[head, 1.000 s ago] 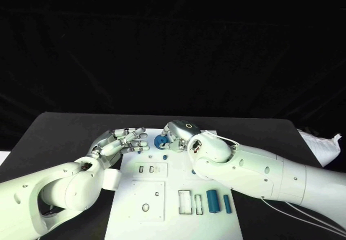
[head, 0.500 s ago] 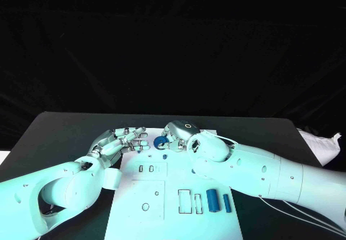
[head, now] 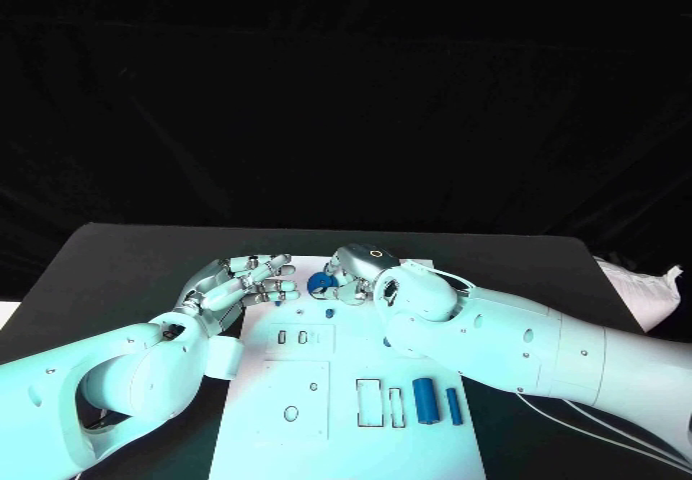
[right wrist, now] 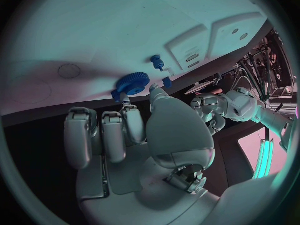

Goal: Assemble the parts on the task board

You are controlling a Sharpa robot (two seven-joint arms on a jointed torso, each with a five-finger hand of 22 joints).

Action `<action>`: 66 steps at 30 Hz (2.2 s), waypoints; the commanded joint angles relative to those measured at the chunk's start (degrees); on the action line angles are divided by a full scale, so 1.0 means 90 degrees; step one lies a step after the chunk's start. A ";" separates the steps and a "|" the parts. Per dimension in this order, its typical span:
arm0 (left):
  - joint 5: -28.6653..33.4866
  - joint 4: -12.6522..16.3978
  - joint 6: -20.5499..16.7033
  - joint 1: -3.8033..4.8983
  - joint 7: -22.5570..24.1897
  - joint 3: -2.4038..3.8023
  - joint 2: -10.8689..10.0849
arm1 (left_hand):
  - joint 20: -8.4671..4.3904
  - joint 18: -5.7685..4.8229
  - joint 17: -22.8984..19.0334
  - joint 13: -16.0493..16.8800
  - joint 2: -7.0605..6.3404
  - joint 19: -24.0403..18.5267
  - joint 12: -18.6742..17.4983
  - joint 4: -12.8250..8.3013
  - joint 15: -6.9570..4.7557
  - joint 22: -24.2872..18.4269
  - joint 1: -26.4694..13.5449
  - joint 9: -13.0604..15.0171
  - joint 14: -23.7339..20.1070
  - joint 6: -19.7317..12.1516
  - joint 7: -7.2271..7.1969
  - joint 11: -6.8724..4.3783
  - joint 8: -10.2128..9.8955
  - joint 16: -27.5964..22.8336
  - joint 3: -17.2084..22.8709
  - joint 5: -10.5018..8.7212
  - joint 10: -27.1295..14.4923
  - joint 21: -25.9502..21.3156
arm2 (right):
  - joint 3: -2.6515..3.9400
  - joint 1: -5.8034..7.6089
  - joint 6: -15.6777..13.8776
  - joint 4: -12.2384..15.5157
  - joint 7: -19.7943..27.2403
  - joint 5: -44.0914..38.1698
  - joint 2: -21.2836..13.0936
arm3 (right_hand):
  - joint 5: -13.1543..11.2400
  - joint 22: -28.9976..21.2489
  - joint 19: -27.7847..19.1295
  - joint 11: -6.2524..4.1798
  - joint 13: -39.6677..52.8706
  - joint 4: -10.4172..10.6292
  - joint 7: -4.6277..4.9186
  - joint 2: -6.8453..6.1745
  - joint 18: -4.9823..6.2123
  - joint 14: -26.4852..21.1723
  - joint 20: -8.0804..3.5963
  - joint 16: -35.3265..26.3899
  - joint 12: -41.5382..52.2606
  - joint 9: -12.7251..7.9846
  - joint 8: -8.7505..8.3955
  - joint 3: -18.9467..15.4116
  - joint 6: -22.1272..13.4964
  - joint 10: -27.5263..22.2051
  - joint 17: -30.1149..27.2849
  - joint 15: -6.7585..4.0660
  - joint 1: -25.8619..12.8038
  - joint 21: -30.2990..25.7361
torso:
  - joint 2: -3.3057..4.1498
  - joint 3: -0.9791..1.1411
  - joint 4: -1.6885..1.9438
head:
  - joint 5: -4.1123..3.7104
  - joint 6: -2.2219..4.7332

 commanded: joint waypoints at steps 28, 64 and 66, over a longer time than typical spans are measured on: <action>-0.0181 -0.0006 0.0160 -0.0026 0.0070 0.0002 0.0064 | 0.0004 0.0105 0.0025 -0.0001 0.0017 0.0000 -0.0012 -0.0062 0.0015 0.0012 0.0071 -0.0005 -0.0041 -0.0011 0.0031 0.0001 -0.0035 -0.0049 0.0024 -0.0011 -0.0035 0.0036 | 0.0060 -0.0103 -0.1320 0.0586 0.4210 0.3505 -0.2692 | 0.0570 0.0215 0.0051 0.0015 0.0665 -0.0953 0.0015 -0.0077 -0.0087 0.0529 0.0031 0.0025 -0.0071 -0.0009 -0.0018 -0.0048 -0.0010 0.0004 0.1039 0.0025 0.1291 0.0072 | -0.0072 0.0084 -0.0248 | 0.0006 0.0079; -0.0154 -0.0080 0.0140 -0.0034 0.0088 0.0000 -0.0001 | 0.0004 0.0105 0.0034 0.0000 0.0019 -0.0002 -0.0011 -0.0074 0.0015 0.0013 0.0077 -0.0003 -0.0042 -0.0007 0.0030 -0.0001 -0.0038 -0.0056 0.0032 -0.0012 -0.0034 0.0039 | 0.0061 -0.0470 -0.0796 -0.0413 0.3689 0.3055 -0.2442 | 0.0525 0.0210 0.0045 0.0019 0.0661 -0.1196 0.0026 -0.0038 -0.0085 0.0539 0.0038 0.0053 -0.0094 -0.0011 0.0005 0.0059 -0.0010 -0.0005 0.1097 0.0030 0.1550 0.0067 | -0.0077 0.0072 -0.0234 | -0.0014 -0.0041; -0.0153 -0.0078 0.0140 -0.0034 0.0088 0.0000 -0.0005 | 0.0004 0.0105 0.0034 0.0000 0.0019 -0.0002 -0.0011 -0.0074 0.0015 0.0013 0.0077 -0.0003 -0.0042 -0.0007 0.0030 -0.0001 -0.0038 -0.0056 0.0032 -0.0012 -0.0034 0.0039 | 0.0061 -0.0471 -0.0771 -0.0436 0.3697 0.2988 -0.2417 | 0.0517 0.0210 0.0045 0.0019 0.0662 -0.1206 0.0025 -0.0033 -0.0085 0.0540 0.0038 0.0056 -0.0093 -0.0009 0.0009 0.0067 0.0002 -0.0004 0.1102 0.0030 0.1561 0.0067 | -0.0076 0.0078 -0.0245 | 0.0005 -0.0050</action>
